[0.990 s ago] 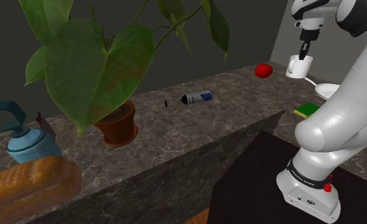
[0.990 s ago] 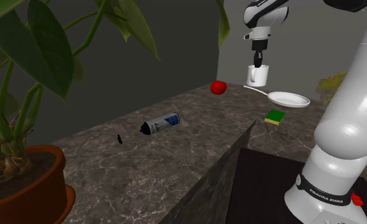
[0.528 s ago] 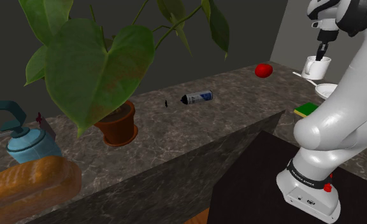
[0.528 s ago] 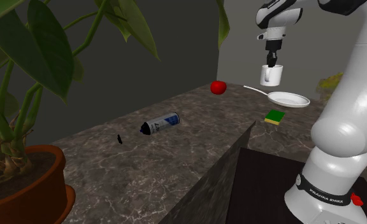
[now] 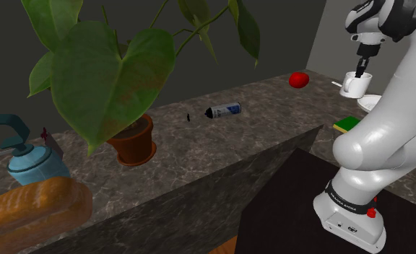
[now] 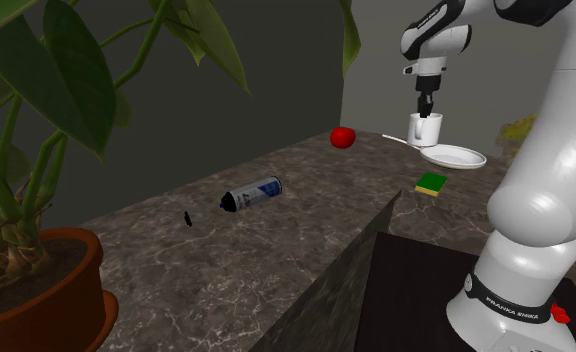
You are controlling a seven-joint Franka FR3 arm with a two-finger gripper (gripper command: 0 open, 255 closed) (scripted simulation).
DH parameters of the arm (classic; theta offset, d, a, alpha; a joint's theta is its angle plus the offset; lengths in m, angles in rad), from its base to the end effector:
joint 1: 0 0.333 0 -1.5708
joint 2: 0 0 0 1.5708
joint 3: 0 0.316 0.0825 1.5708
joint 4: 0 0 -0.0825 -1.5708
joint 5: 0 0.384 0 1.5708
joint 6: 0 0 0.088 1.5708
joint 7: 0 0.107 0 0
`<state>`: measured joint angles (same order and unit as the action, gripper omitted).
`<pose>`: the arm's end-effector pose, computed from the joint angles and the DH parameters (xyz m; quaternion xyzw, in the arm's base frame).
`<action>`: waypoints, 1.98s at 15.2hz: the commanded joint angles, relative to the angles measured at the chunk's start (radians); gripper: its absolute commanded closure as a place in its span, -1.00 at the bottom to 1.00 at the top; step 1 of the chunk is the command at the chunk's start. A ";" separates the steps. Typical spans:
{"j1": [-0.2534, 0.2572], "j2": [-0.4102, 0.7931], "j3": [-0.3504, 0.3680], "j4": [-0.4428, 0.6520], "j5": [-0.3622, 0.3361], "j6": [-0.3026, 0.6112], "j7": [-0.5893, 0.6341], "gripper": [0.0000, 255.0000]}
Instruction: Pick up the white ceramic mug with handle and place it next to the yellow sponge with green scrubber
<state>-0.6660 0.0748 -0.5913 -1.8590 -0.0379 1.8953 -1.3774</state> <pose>0.1816 -0.5468 0.4798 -0.9969 -0.0666 0.0407 0.0029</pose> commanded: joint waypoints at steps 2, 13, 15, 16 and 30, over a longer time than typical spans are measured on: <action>-0.002 0.010 -0.001 -0.032 0.006 0.042 -0.003 1.00; -0.010 0.063 0.002 -0.128 0.036 0.181 -0.017 1.00; -0.012 0.075 0.003 -0.142 0.044 0.206 -0.021 1.00; -0.013 0.082 0.004 -0.149 0.048 0.219 -0.023 1.00; -0.020 0.124 0.010 -0.185 0.076 0.290 -0.038 -1.00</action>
<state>-0.6862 0.1978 -0.5810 -2.0431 0.0376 2.1858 -1.4152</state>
